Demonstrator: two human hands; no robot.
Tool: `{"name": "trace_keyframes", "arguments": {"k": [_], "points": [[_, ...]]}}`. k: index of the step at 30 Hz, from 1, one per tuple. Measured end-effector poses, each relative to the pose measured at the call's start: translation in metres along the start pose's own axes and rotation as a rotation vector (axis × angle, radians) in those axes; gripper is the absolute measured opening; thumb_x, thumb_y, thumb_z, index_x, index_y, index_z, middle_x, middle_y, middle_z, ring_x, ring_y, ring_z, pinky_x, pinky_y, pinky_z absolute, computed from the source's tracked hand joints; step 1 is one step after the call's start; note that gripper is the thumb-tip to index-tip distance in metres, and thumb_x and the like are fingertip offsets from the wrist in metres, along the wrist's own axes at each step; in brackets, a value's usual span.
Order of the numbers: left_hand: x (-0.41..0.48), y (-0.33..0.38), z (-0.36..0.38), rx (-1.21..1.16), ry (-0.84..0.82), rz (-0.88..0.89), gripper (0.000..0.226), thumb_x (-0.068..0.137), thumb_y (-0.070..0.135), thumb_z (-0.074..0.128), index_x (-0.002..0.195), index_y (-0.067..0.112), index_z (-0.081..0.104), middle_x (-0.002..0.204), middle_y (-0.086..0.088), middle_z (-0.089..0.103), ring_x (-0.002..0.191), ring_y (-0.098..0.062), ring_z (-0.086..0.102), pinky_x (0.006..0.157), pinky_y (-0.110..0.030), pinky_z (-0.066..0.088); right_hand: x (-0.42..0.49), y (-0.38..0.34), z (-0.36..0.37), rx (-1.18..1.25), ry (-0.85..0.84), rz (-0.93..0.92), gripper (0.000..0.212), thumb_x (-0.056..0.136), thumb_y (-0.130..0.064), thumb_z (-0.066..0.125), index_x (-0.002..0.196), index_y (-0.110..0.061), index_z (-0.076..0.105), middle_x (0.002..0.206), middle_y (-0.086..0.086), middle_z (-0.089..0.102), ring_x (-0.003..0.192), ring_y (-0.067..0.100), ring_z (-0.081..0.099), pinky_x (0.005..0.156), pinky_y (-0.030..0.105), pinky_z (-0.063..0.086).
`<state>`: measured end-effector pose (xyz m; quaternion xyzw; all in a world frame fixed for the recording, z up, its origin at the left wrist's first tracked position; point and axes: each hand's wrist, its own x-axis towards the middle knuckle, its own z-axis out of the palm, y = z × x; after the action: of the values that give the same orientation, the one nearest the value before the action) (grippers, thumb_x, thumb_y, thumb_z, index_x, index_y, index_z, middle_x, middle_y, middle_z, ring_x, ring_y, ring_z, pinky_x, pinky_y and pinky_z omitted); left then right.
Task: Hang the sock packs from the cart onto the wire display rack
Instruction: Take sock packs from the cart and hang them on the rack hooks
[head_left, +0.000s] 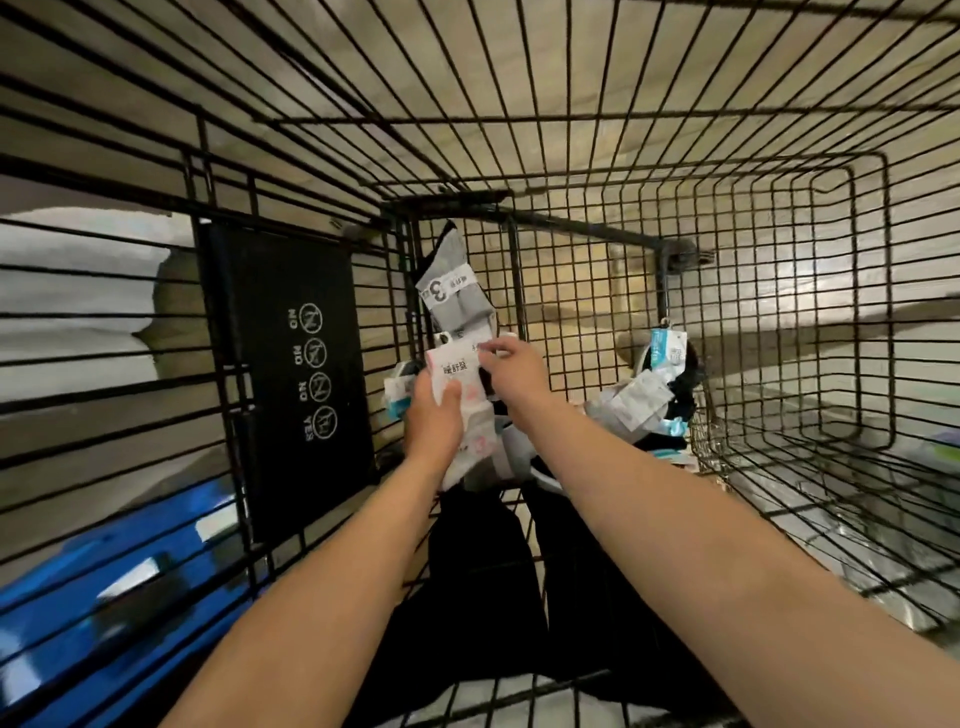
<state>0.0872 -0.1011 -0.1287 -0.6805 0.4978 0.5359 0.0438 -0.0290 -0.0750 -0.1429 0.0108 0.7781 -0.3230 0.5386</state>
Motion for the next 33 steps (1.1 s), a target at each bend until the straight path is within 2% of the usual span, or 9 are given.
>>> {"name": "trace_keyframes", "arguments": {"k": [5,9,12,16,19,21,26,29,33], "points": [[-0.021,0.014,-0.002,-0.123,-0.006,0.023,0.041,0.099,0.027,0.051,0.140,0.034,0.047,0.120,0.002,0.065,0.104,-0.019,0.065,0.088,-0.044,0.057,-0.028,-0.022,-0.029,0.009,0.197,-0.102,0.014,0.093,-0.019,0.060,0.095,-0.029,0.070,0.090,-0.005,0.068,0.069,0.012,0.059,0.060,0.027,0.046],[-0.047,0.036,-0.008,-0.148,0.035,0.035,0.039,0.101,0.026,0.049,0.140,0.029,0.046,0.122,-0.002,0.063,0.097,-0.018,0.063,0.061,-0.023,0.054,-0.064,-0.037,-0.060,0.060,0.234,-0.152,0.010,0.089,-0.031,0.065,0.095,-0.025,0.069,0.096,-0.003,0.067,0.084,0.016,0.061,0.064,0.028,0.042],[-0.066,0.054,-0.010,-0.110,-0.048,0.115,0.039,0.101,0.028,0.050,0.140,0.028,0.047,0.119,0.003,0.065,0.103,-0.018,0.064,0.084,-0.035,0.056,-0.088,-0.042,-0.077,0.008,0.247,-0.195,0.021,0.087,-0.038,0.072,0.090,-0.020,0.061,0.085,-0.005,0.061,0.076,0.013,0.056,0.063,0.030,0.042],[-0.091,0.077,-0.013,-0.107,-0.136,0.186,0.040,0.103,0.028,0.048,0.143,0.028,0.045,0.113,0.007,0.065,0.098,-0.015,0.067,0.075,-0.035,0.060,-0.114,-0.044,-0.093,-0.005,0.282,-0.243,0.021,0.089,-0.009,0.068,0.085,-0.027,0.057,0.087,-0.003,0.058,0.071,0.013,0.054,0.062,0.032,0.046],[-0.109,0.093,-0.017,-0.084,-0.135,0.253,0.037,0.102,0.028,0.047,0.139,0.032,0.046,0.109,0.009,0.063,0.097,-0.017,0.066,0.085,-0.045,0.059,-0.146,-0.053,-0.114,0.034,0.332,-0.330,0.040,0.090,-0.006,0.062,0.113,-0.038,0.056,0.112,-0.003,0.057,0.095,0.018,0.062,0.079,0.034,0.058],[-0.125,0.106,-0.020,-0.091,-0.144,0.300,0.024,0.103,0.029,0.047,0.126,0.036,0.048,0.109,0.008,0.063,0.096,-0.018,0.067,0.082,-0.044,0.059,-0.172,-0.058,-0.131,0.116,0.345,-0.379,0.049,0.092,-0.005,0.059,0.130,-0.034,0.049,0.118,-0.001,0.055,0.094,0.011,0.060,0.073,0.016,0.055],[-0.176,0.138,-0.021,-0.038,-0.212,0.545,0.021,0.098,0.046,0.046,0.117,0.038,0.049,0.115,0.006,0.062,0.100,-0.018,0.066,0.077,-0.042,0.060,-0.232,-0.058,-0.160,0.278,0.418,-0.474,0.032,0.090,-0.021,0.070,0.117,-0.033,0.057,0.124,-0.002,0.062,0.118,0.018,0.061,0.097,0.047,0.057],[-0.217,0.148,-0.017,-0.009,-0.326,0.640,0.046,0.099,0.050,0.047,0.143,0.037,0.041,0.121,0.007,0.060,0.096,-0.014,0.063,0.074,-0.035,0.057,-0.277,-0.057,-0.172,0.333,0.475,-0.488,0.022,0.093,-0.028,0.068,0.114,-0.024,0.063,0.114,-0.004,0.067,0.107,0.017,0.066,0.090,0.047,0.060],[-0.277,0.160,-0.016,-0.023,-0.427,0.761,0.037,0.101,0.041,0.052,0.137,0.035,0.046,0.125,0.009,0.058,0.110,-0.017,0.061,0.087,-0.042,0.057,-0.338,-0.052,-0.194,0.323,0.602,-0.584,0.010,0.099,-0.026,0.062,0.110,-0.025,0.063,0.104,-0.009,0.067,0.099,0.014,0.066,0.086,0.039,0.060]]}}
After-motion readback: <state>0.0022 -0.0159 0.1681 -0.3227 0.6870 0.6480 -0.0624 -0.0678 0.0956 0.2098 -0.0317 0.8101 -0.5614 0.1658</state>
